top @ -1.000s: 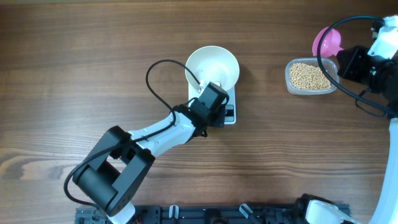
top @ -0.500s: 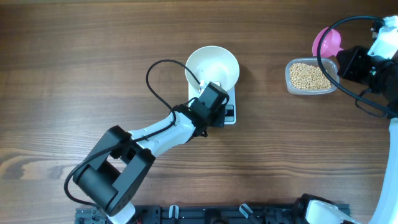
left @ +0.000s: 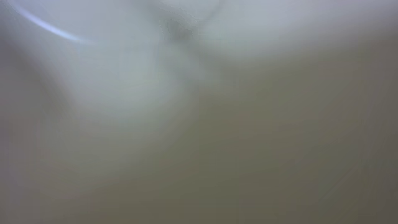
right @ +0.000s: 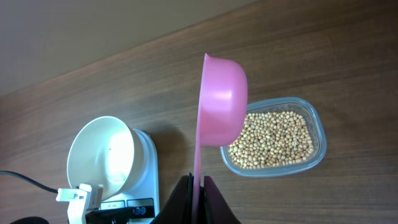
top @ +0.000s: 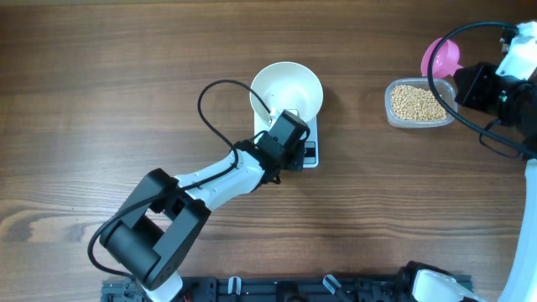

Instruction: Scoop item into bowl and weigh 150g on scale

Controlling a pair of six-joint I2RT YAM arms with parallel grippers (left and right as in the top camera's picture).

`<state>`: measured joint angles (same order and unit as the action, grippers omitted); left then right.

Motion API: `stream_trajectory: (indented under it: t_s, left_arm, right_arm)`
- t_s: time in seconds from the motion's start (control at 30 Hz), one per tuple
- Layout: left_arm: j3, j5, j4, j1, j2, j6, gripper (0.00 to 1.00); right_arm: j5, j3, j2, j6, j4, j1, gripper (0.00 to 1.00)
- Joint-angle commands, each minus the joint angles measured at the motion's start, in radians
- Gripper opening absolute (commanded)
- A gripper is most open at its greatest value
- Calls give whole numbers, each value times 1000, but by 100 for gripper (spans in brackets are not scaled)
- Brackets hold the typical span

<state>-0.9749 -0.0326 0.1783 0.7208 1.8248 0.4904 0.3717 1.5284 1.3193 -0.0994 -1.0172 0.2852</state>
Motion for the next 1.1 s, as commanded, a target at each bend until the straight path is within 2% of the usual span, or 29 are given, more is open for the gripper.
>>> stream_trajectory:
  t_s: [0.0,0.33,0.57,0.7,0.87,0.9,0.93,1.0,1.03,1.07]
  left_arm:
    - [26,-29,24,1,77,-12,4]
    - [26,-29,80,1,-29,-12,4]
    - [26,-29,146,1,-266,-12,4]
    - [26,-30,148,1,-404,-13,18]
    - [26,-61,169,-27,-539,-16,25]
    - [26,-80,178,-39,-560,-16,30]
    - [26,-101,188,-53,-582,-16,46]
    - [26,-143,215,-92,-624,-16,86]
    - [26,-157,229,-112,-641,-16,100]
    - [26,-167,244,-134,-657,-17,100]
  right_arm:
    - [-13,18,-1,21,-2,2,4]
    - [-14,18,-1,21,-2,2,4]
    - [-14,18,-1,21,-17,2,4]
    - [-13,18,-1,21,-25,2,4]
    - [-14,18,-1,22,-32,2,4]
    - [-14,18,-1,30,-33,2,4]
    - [-14,18,-1,46,-32,2,4]
    - [-27,18,-1,69,-32,2,4]
    - [-34,18,-1,75,-32,2,4]
    - [-40,18,-1,78,-32,2,4]
